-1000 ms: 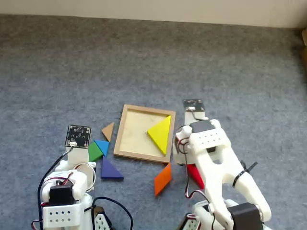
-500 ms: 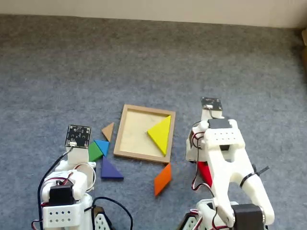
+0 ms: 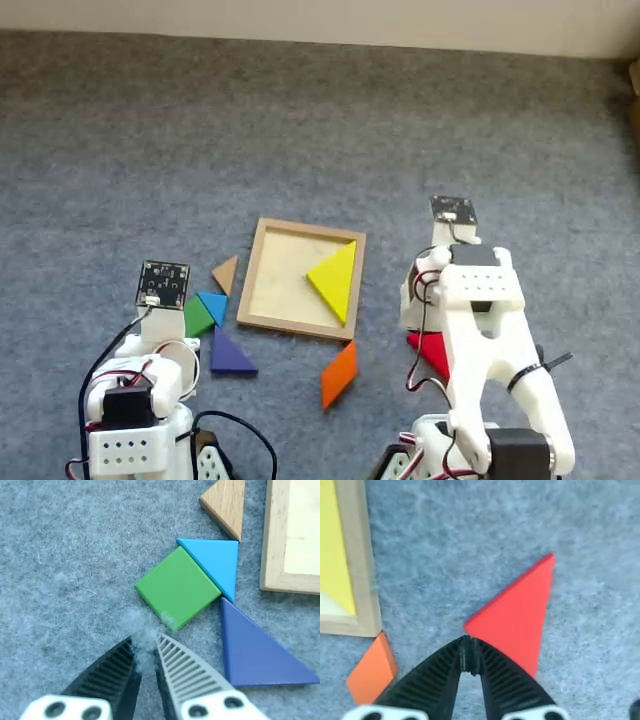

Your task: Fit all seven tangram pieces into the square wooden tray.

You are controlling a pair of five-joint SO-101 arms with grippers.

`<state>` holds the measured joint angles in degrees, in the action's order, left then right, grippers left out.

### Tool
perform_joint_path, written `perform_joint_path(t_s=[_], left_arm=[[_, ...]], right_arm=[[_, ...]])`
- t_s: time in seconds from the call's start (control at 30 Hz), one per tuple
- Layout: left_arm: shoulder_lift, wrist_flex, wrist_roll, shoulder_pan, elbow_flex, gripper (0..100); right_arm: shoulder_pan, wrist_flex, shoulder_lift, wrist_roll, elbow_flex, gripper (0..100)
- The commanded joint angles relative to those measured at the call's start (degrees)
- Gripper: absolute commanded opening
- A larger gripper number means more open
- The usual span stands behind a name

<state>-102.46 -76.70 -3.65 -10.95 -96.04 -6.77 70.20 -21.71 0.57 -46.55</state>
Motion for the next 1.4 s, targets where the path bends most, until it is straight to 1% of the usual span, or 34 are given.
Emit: perform_joint_path(t_s=[0.0,0.1,0.13,0.2,0.33,0.4,0.5,0.63,0.93,1.17,1.37], left_arm=[[-1.54,-0.35,0.18,-0.48,-1.19,0],[-1.54,-0.35,0.18,-0.48,-1.19,0],[-1.54,-0.35,0.18,-0.48,-1.19,0],[-1.54,-0.35,0.18,-0.48,-1.19,0],[-1.54,-0.35,0.18,-0.48,-1.19,0],[-1.54,-0.35,0.18,-0.48,-1.19,0],[-1.54,-0.35,0.18,-0.48,-1.19,0],[-1.54,-0.35,0.18,-0.48,-1.19,0],[-1.54,-0.35,0.18,-0.48,-1.19,0],[-1.54,-0.35,0.18,-0.48,-1.19,0],[-1.54,-0.35,0.18,-0.48,-1.19,0]], right_arm=[[1.27,0.66,-1.98,-0.62,3.3,0.5],[1.1,0.66,-1.89,-0.35,3.03,2.0],[1.01,0.66,-1.71,-0.18,2.95,4.3],[0.92,0.66,-1.36,0.18,2.95,13.0],[-1.8,0.13,-1.27,7.38,2.95,34.4],[-4.26,0.13,-1.27,8.35,2.95,40.6],[-6.81,-0.13,-1.19,8.7,2.95,41.5],[-7.25,-4.35,-0.13,11.6,2.68,41.5],[-6.46,-5.05,14.9,11.52,3.38,41.5],[-5.14,-5.14,14.64,11.43,3.38,41.5],[-4.62,-9.1,15.16,11.43,3.38,41.4]])
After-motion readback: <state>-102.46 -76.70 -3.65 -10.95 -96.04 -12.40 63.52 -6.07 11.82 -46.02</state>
